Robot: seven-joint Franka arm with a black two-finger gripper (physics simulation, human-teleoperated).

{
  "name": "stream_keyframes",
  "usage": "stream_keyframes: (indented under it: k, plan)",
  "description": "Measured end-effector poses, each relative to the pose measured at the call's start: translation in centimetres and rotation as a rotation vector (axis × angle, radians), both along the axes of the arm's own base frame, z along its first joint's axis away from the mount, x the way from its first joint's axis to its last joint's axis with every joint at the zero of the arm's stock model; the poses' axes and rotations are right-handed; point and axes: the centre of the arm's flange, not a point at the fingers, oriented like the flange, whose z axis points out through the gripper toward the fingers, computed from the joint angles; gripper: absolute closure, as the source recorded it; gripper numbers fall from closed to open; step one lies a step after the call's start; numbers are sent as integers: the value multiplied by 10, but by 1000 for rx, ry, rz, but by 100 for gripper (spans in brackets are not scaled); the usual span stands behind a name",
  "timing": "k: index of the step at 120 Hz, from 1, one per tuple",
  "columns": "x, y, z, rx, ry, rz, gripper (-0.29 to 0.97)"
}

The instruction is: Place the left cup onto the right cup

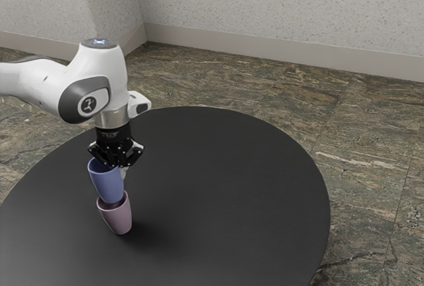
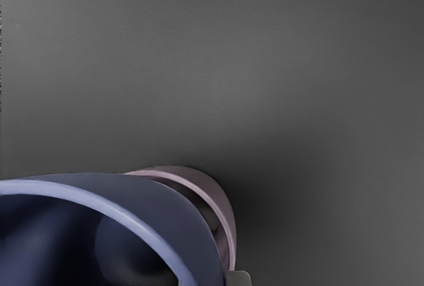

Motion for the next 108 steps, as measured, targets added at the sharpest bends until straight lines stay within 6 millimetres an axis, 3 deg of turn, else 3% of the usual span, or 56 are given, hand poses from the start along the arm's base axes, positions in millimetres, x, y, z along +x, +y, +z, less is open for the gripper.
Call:
stream_keyframes:
  k: [80,91,108]
  plan:
    - [-2,1,-12,-1,-2,5,78]
    - [-2,1,-14,-4,-2,4,69]
    - [-1,1,-15,-7,0,3,42]
